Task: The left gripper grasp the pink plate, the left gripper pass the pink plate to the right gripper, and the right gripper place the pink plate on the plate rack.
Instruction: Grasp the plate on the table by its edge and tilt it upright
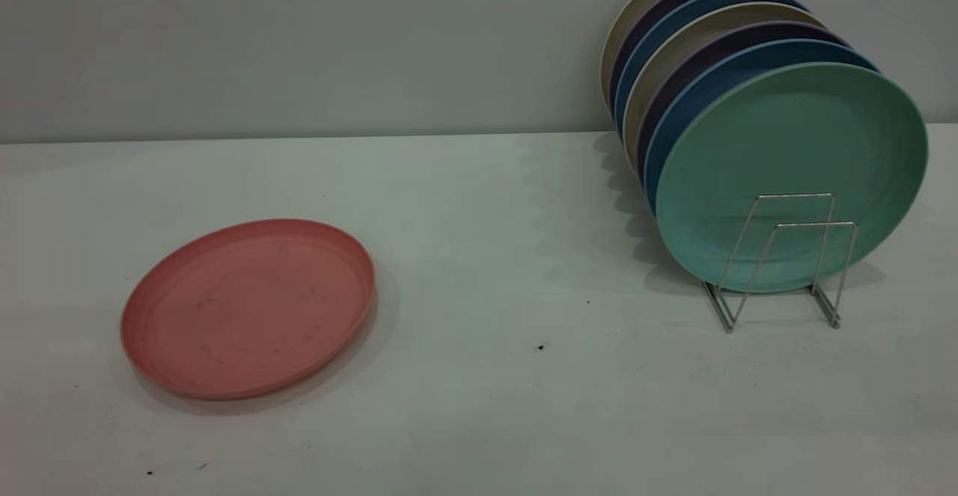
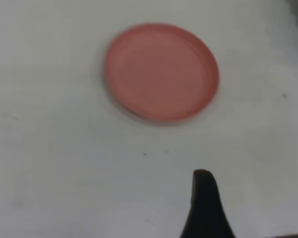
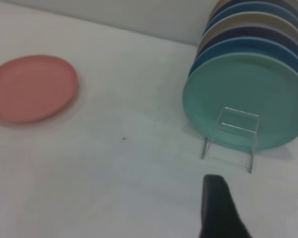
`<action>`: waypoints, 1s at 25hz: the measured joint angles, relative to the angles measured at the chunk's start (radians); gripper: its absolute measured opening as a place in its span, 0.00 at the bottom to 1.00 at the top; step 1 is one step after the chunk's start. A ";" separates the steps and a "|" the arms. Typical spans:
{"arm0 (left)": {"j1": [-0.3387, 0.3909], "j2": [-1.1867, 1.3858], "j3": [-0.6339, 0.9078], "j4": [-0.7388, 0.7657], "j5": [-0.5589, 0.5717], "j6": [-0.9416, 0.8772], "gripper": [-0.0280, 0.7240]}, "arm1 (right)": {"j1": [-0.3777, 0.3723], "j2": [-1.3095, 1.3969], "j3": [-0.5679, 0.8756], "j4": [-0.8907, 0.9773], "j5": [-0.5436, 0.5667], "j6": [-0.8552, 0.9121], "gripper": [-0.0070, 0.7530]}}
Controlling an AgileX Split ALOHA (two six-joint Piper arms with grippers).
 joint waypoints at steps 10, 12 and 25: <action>0.000 0.487 0.000 -0.314 -0.246 0.245 0.76 | 0.000 0.284 0.000 0.091 -0.092 -0.139 0.64; 0.000 0.597 0.000 -0.408 -0.275 0.349 0.76 | 0.000 0.348 0.000 0.130 -0.105 -0.188 0.64; 0.175 1.181 -0.010 -1.088 -0.373 1.048 0.76 | 0.000 0.534 0.000 0.421 -0.157 -0.485 0.65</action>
